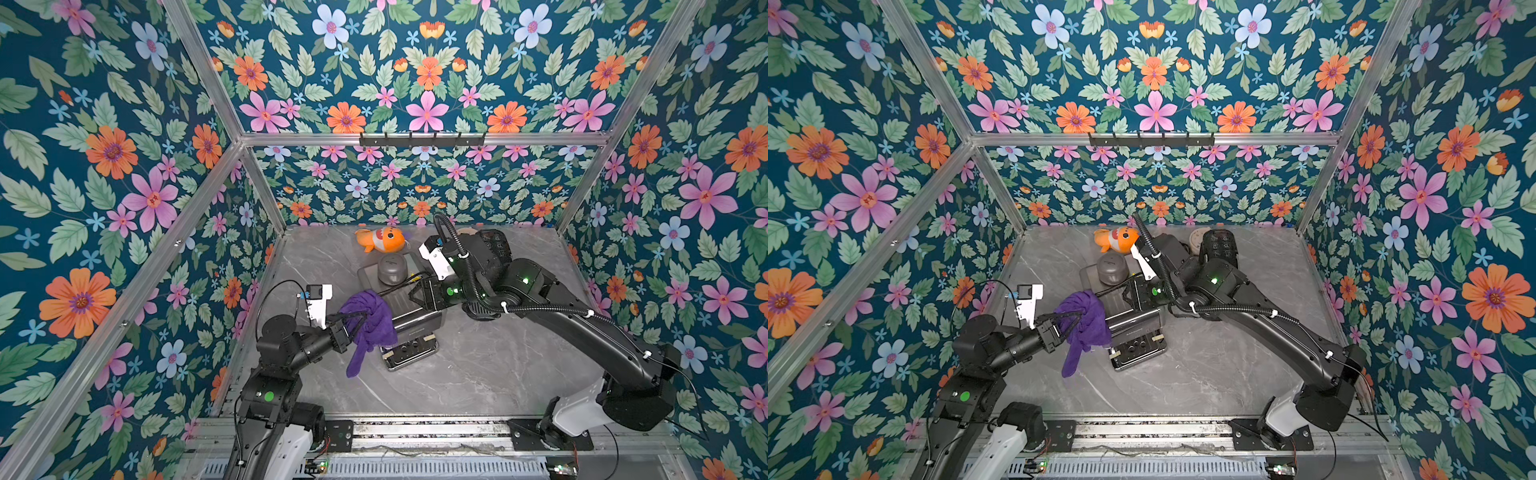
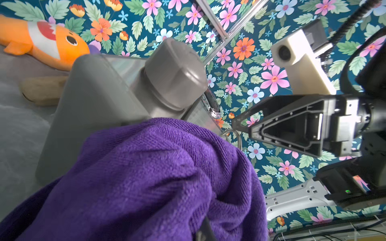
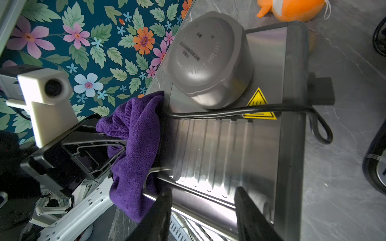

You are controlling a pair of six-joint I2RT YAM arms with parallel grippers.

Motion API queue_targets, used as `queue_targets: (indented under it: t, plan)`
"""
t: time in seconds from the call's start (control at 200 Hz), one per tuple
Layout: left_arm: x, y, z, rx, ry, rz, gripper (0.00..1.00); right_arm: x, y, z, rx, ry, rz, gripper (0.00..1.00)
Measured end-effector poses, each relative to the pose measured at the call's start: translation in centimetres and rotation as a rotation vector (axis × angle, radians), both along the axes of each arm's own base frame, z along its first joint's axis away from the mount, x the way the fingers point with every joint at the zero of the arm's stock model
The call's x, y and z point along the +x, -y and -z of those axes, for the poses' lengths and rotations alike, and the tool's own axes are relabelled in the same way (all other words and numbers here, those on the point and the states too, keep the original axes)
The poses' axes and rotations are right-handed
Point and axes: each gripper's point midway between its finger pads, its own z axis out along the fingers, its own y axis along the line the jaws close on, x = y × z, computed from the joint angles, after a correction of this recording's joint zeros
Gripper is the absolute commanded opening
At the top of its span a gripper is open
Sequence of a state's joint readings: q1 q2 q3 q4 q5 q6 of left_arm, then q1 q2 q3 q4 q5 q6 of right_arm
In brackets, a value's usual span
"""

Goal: Wipe the surface of a coffee machine
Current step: Wipe the dirt from the surface of the coffee machine.

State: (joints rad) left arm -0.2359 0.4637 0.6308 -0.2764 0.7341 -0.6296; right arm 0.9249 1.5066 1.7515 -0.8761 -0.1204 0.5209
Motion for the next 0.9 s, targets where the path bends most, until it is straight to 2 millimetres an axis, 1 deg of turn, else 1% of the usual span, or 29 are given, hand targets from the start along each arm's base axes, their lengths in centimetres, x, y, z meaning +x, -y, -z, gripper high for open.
queue_targets:
  t: [0.06, 0.185, 0.25, 0.325, 0.44, 0.51, 0.58, 0.69, 0.755, 0.83, 0.855, 0.9]
  plan:
    - [0.2, 0.0, 1.2, 0.006, -0.024, -0.001, 0.0, 0.0, 0.0, 0.0, 0.0, 0.0, -0.001, 0.5]
    - [0.8, -0.3, 5.1, 0.039, -0.122, -0.035, 0.0, 0.0, 0.0, 0.1, -0.002, -0.001, -0.001, 0.5]
    - [0.9, -0.6, 6.0, 0.058, -0.159, -0.053, 0.0, -0.1, 0.1, 0.3, -0.006, -0.004, -0.001, 0.5]
    - [0.9, -0.9, 5.3, 0.073, -0.161, -0.074, 0.0, -0.1, 0.1, 0.3, -0.008, -0.006, -0.001, 0.5]
    - [1.2, -1.3, 2.5, 0.08, -0.117, -0.096, 0.0, -0.1, 0.1, 0.1, -0.008, -0.003, -0.003, 0.5]
    - [1.4, -1.2, 1.7, 0.073, -0.099, -0.097, 0.0, -0.1, 0.1, 0.1, -0.007, -0.001, -0.003, 0.5]
    - [1.5, -1.0, 2.2, 0.056, -0.115, -0.092, 0.0, -0.1, 0.1, 0.1, -0.007, -0.001, -0.004, 0.5]
    - [1.5, -1.0, 4.6, 0.065, -0.165, -0.09, 0.0, -0.1, 0.1, 0.3, -0.01, -0.004, -0.005, 0.5]
    - [1.5, -1.2, 5.4, 0.072, -0.182, -0.102, 0.0, -0.1, 0.0, 0.5, -0.01, -0.006, -0.007, 0.5]
    - [1.4, -1.5, 5.6, 0.085, -0.192, -0.118, 0.0, -0.1, 0.0, 0.5, -0.011, -0.008, -0.007, 0.5]
    - [1.4, -1.6, 5.4, 0.09, -0.194, -0.124, 0.0, -0.2, 0.0, 0.5, -0.01, -0.009, -0.009, 0.5]
    - [1.4, -1.7, 4.4, 0.089, -0.181, -0.129, 0.0, -0.2, 0.0, 0.5, -0.009, -0.009, -0.009, 0.5]
